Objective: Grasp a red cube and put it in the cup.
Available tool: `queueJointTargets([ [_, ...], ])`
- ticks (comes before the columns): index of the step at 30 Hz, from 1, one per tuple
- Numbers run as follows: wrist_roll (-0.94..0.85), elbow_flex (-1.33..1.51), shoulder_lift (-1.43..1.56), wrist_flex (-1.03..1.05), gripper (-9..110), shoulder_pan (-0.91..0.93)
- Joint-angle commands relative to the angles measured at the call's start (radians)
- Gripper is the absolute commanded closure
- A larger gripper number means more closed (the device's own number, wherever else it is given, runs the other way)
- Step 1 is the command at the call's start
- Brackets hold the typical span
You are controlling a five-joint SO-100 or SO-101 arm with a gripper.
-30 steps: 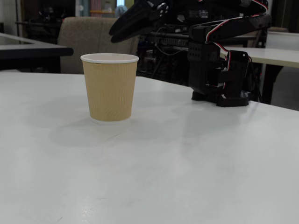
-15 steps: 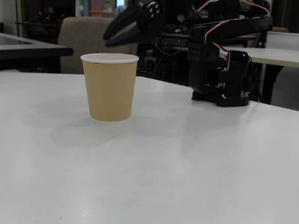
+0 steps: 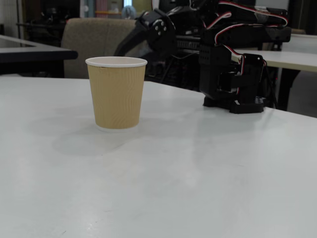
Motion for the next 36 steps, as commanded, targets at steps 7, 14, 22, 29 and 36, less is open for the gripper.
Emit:
queueJointTargets([
  [7, 0.035, 0.046, 0.049, -0.006, 101, -0.072],
  [14, 0.104, 0.078, 0.104, 0.041, 101, -0.138],
  [22, 0.155, 0.095, 0.115, 0.124, 101, -0.207],
  [29, 0.16, 0.112, 0.117, 0.158, 101, -0.235],
  [36, 0.16, 0.137, 0.118, 0.152, 101, -0.242],
])
